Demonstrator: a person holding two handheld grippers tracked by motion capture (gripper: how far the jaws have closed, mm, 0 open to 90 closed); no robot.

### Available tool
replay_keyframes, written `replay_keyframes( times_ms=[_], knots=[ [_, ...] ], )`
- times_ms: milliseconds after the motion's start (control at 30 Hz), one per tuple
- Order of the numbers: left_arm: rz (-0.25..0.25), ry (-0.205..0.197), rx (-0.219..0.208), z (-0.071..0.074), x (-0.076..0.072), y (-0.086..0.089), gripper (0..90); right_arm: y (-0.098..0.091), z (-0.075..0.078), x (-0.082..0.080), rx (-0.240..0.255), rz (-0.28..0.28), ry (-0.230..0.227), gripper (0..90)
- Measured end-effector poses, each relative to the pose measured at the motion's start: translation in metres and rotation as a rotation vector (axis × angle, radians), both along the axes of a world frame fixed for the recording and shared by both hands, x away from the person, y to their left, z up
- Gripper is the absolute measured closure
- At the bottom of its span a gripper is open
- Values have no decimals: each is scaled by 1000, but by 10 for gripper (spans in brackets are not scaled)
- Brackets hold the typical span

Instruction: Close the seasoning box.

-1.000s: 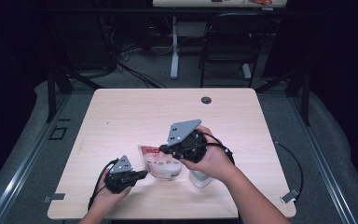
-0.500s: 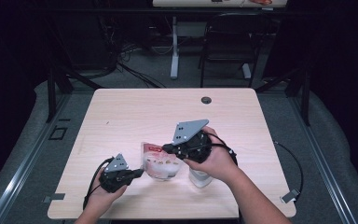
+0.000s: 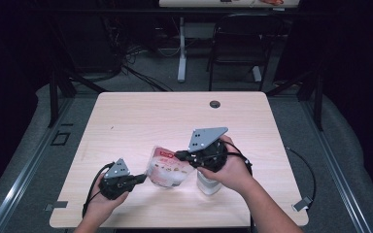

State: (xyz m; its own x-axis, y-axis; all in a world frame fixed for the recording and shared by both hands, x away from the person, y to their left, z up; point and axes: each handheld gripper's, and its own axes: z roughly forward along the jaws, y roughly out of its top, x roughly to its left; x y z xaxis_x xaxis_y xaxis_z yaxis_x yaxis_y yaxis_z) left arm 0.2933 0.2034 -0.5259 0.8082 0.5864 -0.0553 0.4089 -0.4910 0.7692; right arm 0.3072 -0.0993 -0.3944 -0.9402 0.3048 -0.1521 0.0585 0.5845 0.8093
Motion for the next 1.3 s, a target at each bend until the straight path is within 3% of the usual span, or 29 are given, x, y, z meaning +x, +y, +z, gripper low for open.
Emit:
replay_keyframes(
  times_ms=[533, 1300],
  knots=[
    [39, -32, -7, 8, -1, 5, 900, -15, -12, 5, 2, -31, 22, 899],
    [33, -47, -20, 15, -2, 4, 900, -34, -33, 3, -2, -80, 43, 900]
  ],
)
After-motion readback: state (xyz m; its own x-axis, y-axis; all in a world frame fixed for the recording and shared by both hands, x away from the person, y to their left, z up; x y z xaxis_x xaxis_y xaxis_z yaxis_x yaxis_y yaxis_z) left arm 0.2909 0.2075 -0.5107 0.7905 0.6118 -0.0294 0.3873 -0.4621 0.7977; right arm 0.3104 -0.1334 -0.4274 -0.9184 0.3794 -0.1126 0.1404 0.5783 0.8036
